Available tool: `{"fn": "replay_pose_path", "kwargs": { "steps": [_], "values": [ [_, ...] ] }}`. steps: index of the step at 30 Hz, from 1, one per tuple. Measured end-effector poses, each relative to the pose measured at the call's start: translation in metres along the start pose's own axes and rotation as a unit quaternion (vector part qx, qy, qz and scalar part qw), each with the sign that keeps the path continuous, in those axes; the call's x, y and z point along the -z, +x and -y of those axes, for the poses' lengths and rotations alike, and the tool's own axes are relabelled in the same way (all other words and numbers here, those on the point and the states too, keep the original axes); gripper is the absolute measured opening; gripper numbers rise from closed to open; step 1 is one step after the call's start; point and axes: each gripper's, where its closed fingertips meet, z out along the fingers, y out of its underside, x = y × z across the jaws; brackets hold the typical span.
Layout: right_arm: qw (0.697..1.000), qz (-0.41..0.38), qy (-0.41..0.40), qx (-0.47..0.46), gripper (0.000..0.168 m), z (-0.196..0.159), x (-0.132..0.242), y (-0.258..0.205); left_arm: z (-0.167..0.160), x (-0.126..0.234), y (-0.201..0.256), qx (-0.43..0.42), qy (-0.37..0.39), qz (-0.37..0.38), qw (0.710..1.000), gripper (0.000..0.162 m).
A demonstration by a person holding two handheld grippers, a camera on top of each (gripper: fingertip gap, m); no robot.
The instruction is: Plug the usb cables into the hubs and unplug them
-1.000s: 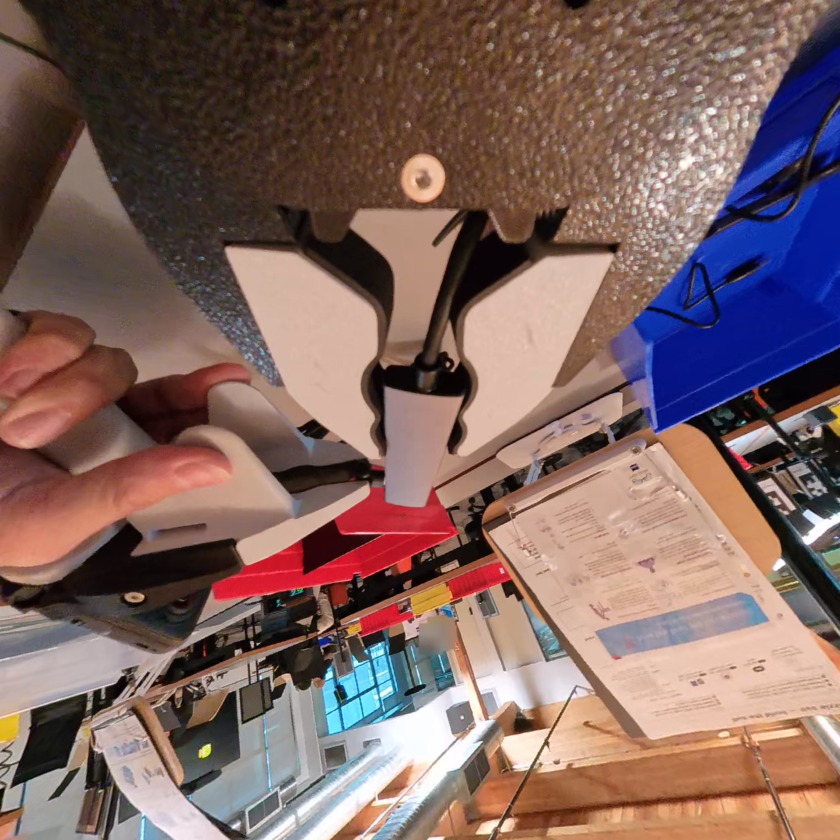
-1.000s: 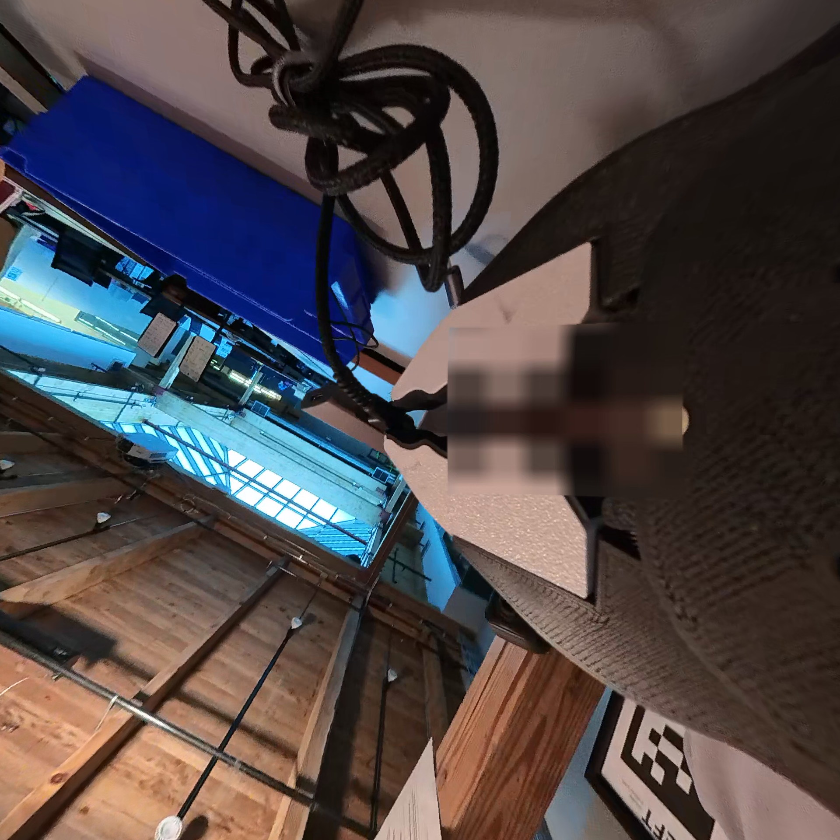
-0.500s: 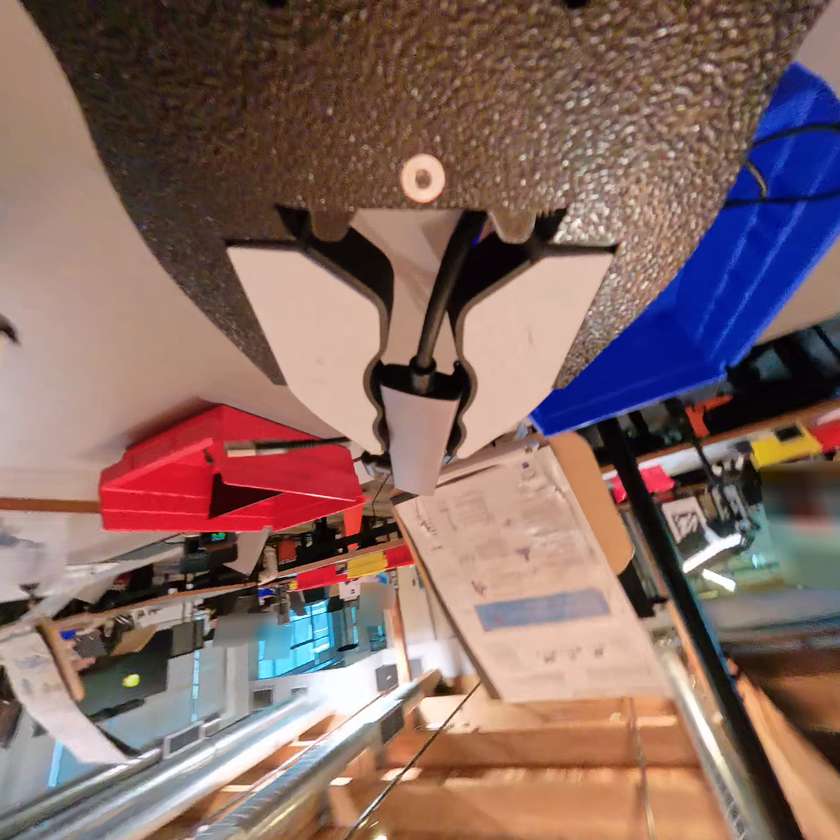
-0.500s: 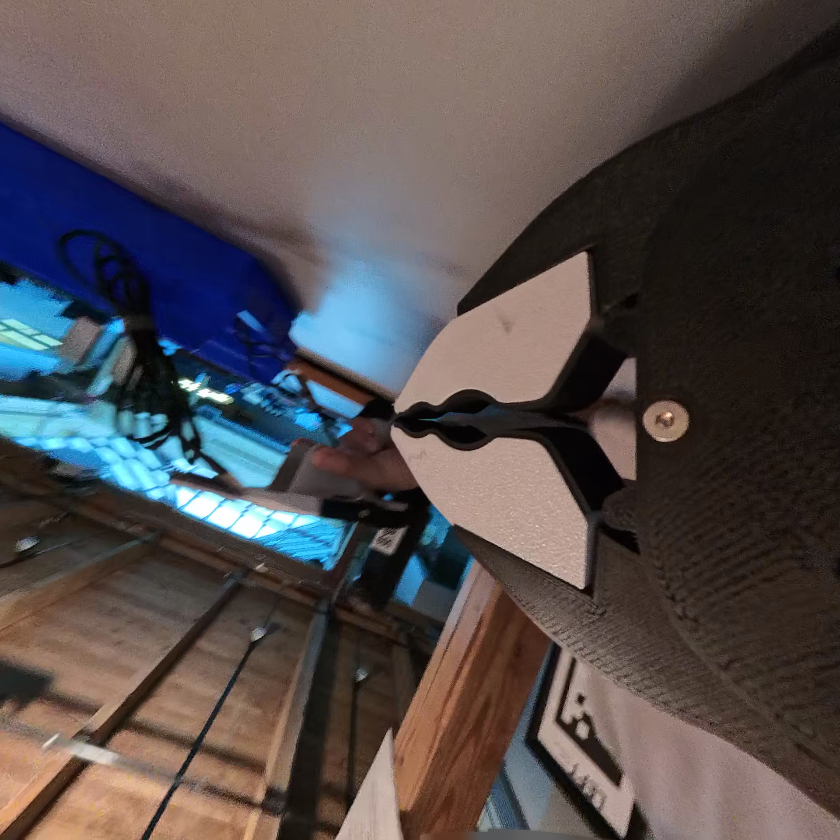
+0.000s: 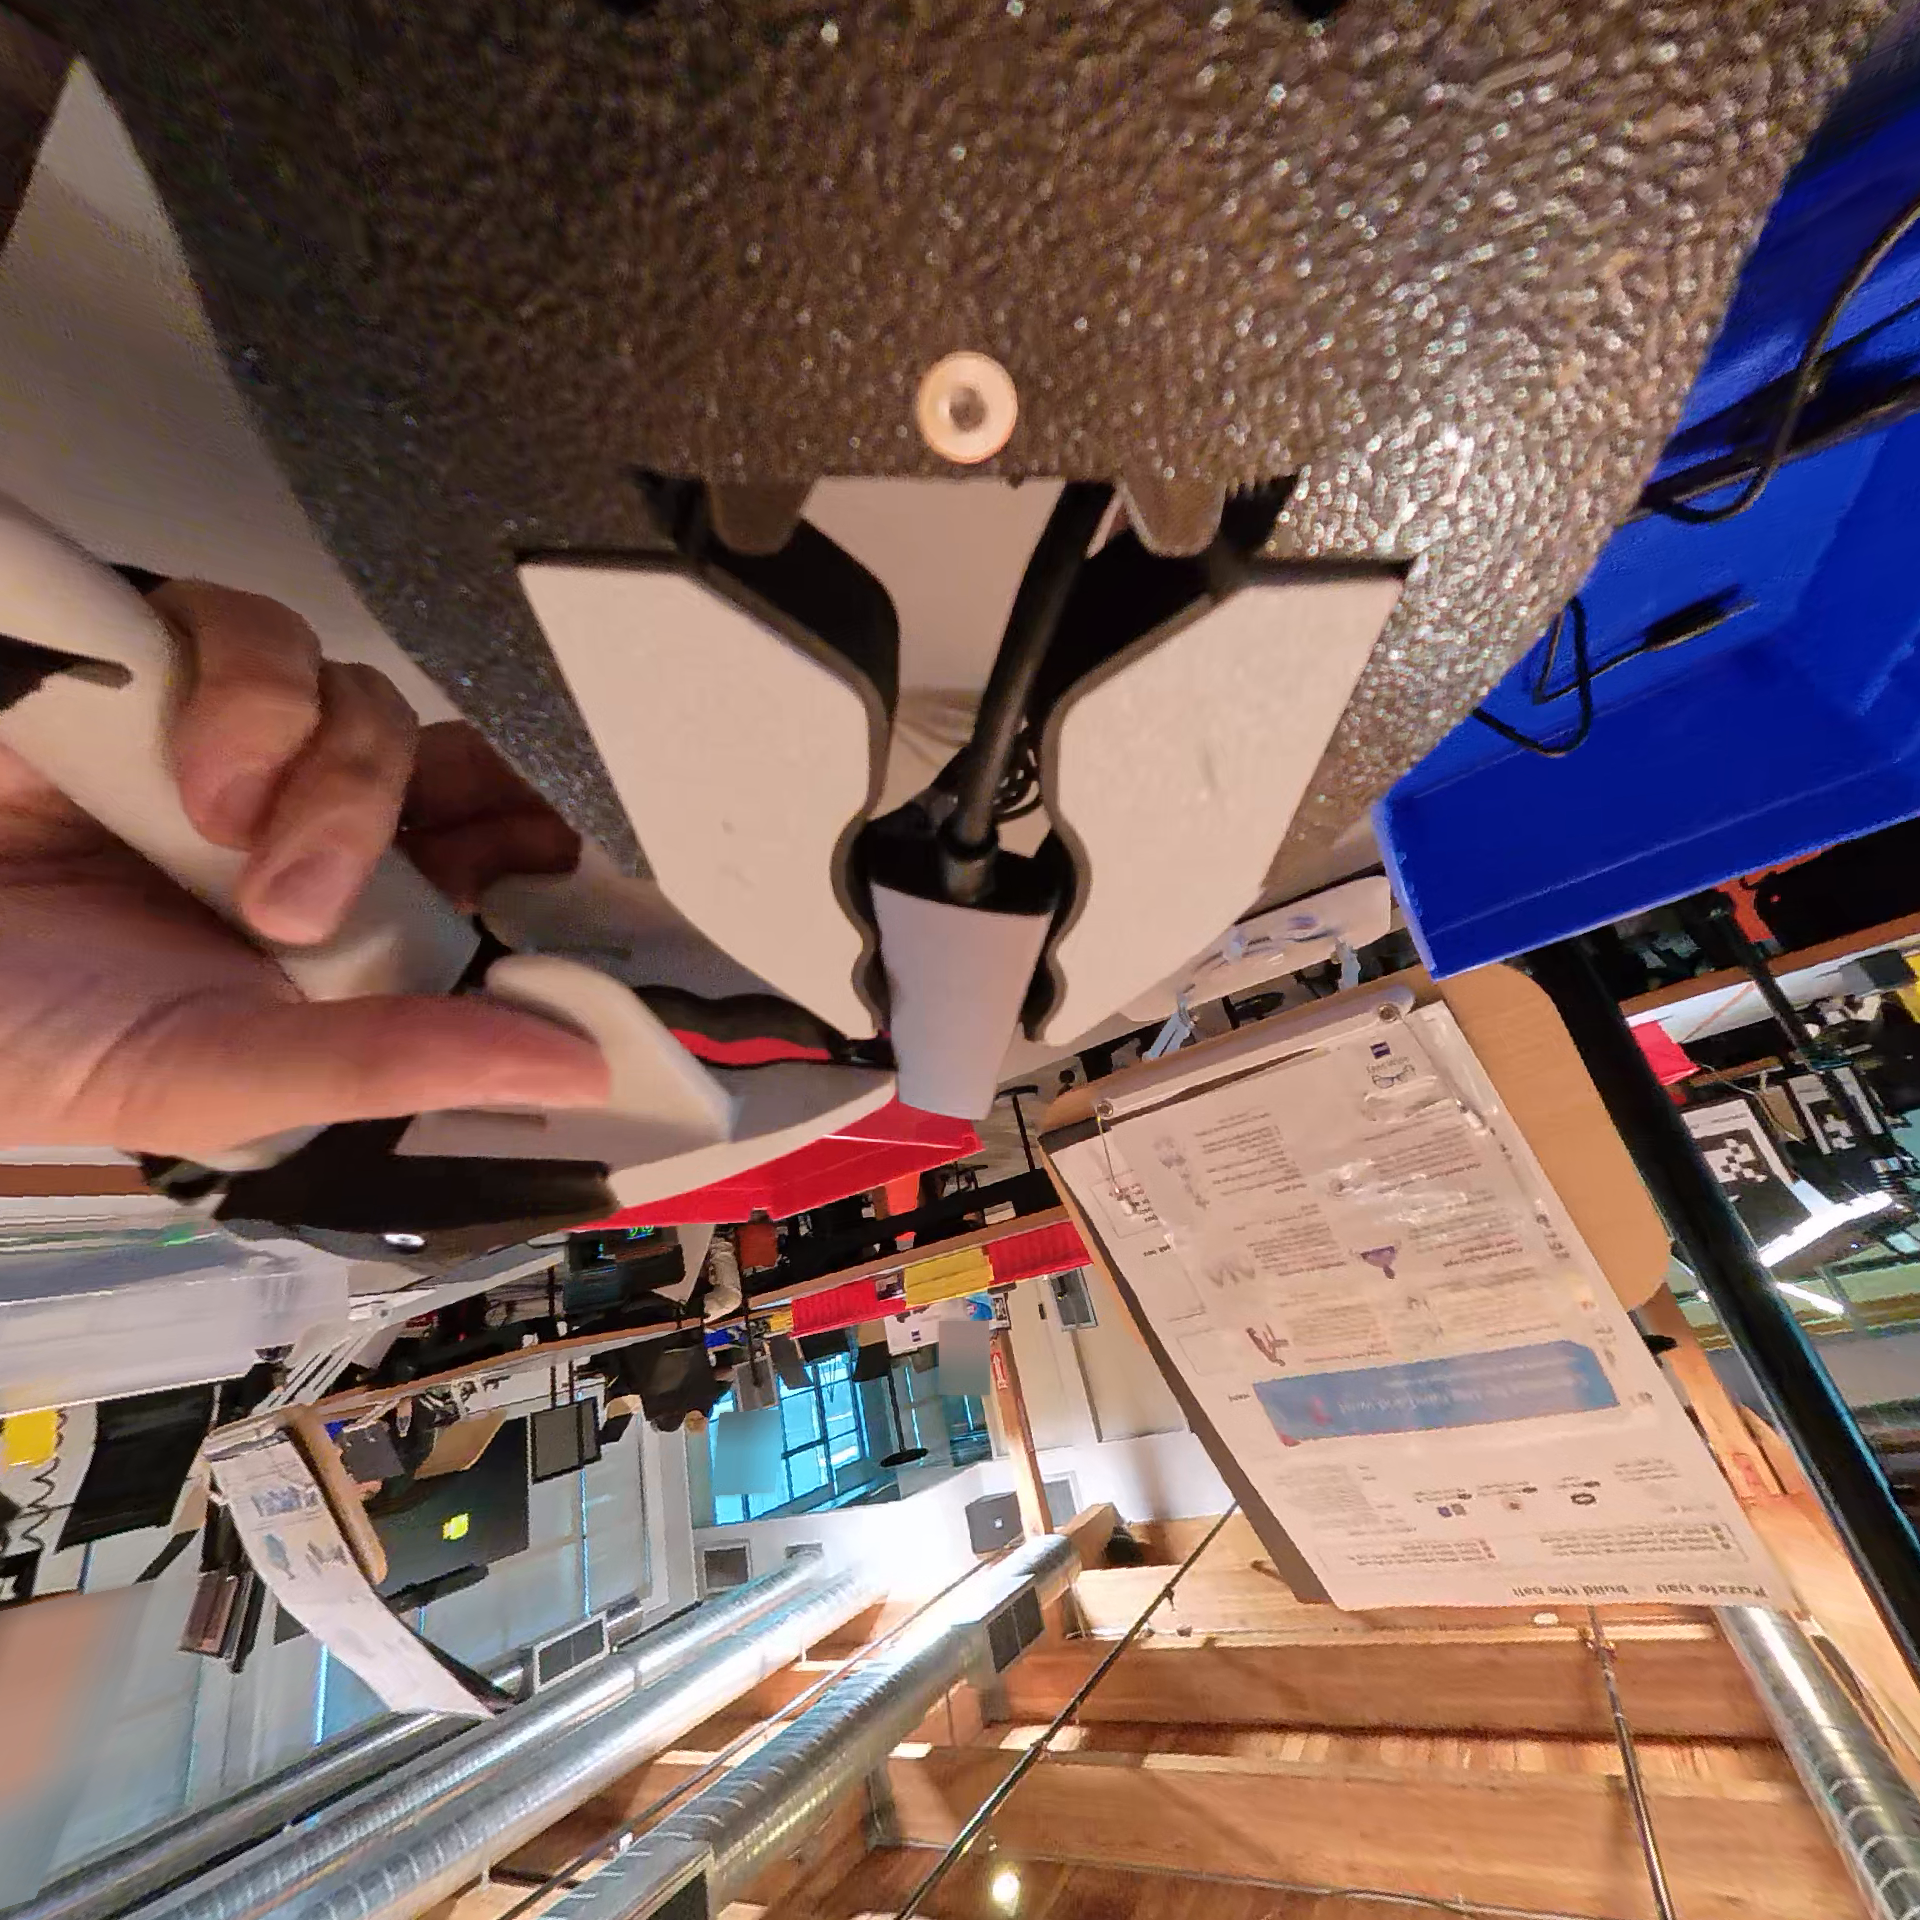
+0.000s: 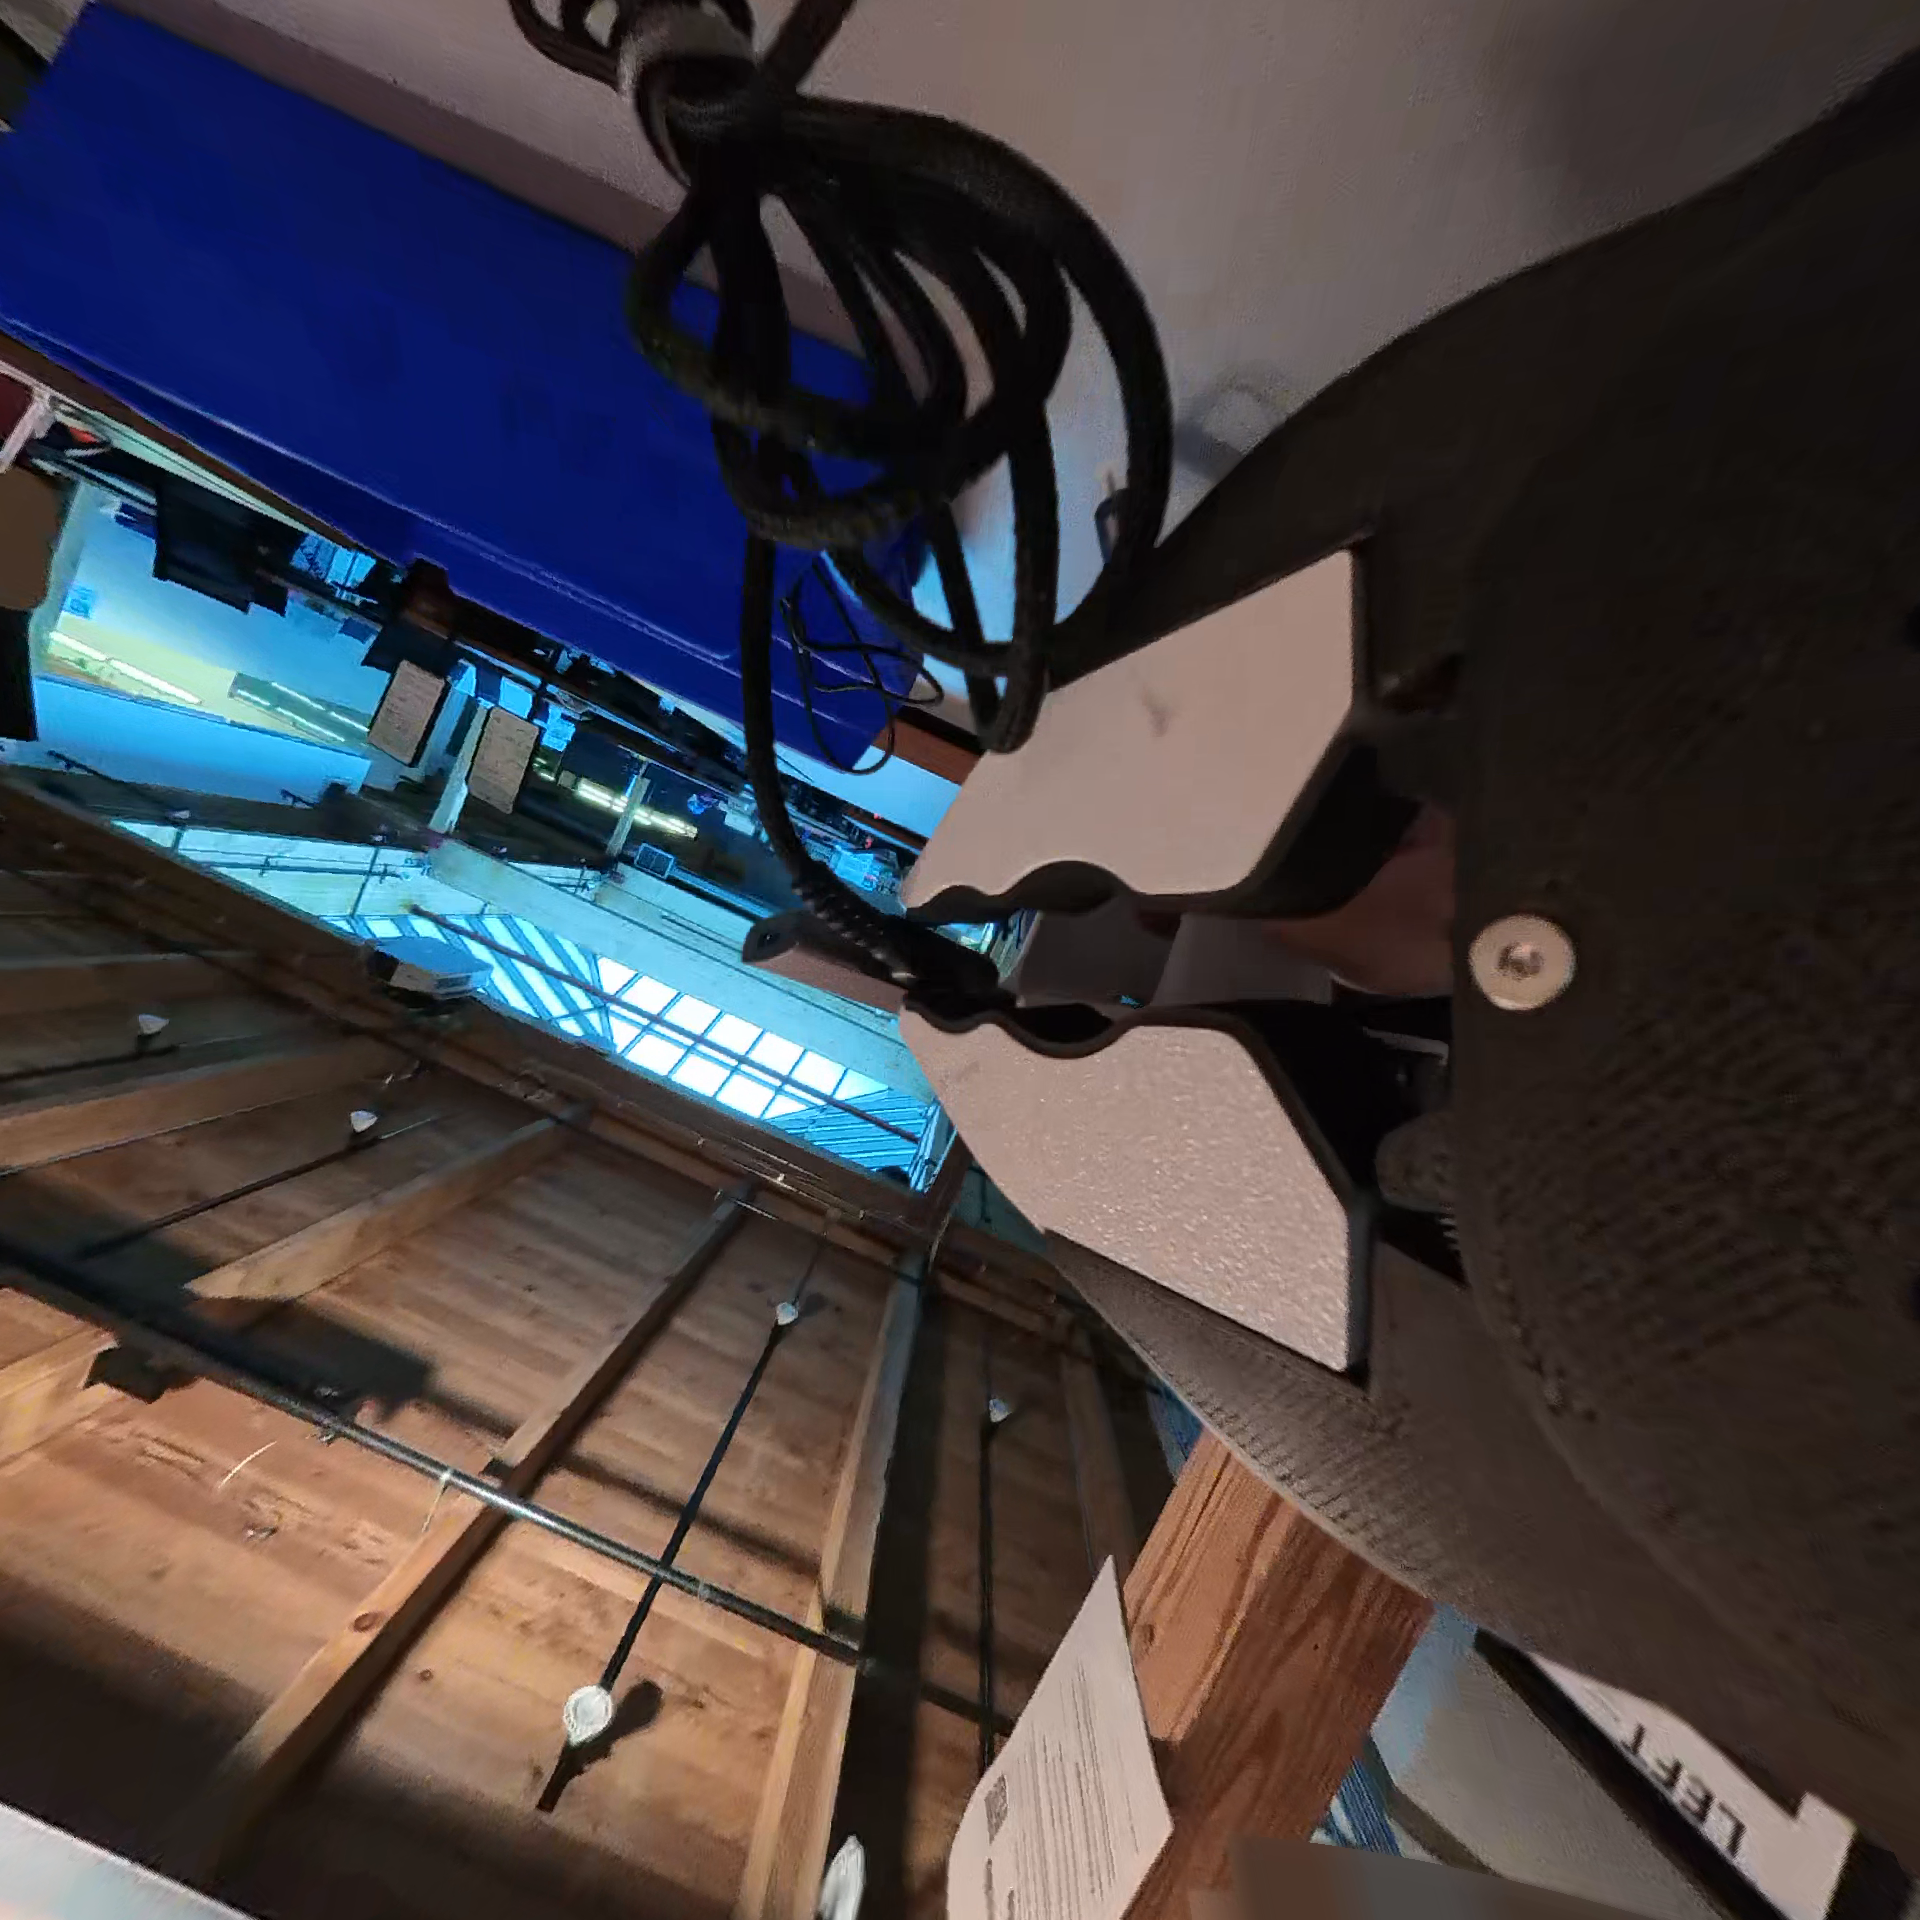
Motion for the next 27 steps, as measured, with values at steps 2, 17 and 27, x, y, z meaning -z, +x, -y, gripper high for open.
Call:
{"fn": "replay_pose_path", "kwargs": {
  "steps": [2, 17, 27],
  "values": [
    [1.0, 0.002, 0.014, -0.018, 0.011, 0.002, 0.0, 0.003, -0.005, -0.001, -0.001, 0.009, -0.005, -0.001, 1.0, 0.025],
    [0.999, -0.023, 0.008, 0.022, 0.011, -0.008, -0.004, 0.018, -0.024, 0.004, -0.01, 0.093, -0.037, 0.014, 0.995, 0.026],
    [0.995, -0.017, -0.058, 0.085, 0.011, 0.006, 0.011, 0.015, -0.019, -0.007, 0.007, 0.096, -0.037, 0.012, 0.995, 0.025]
  ]
}}
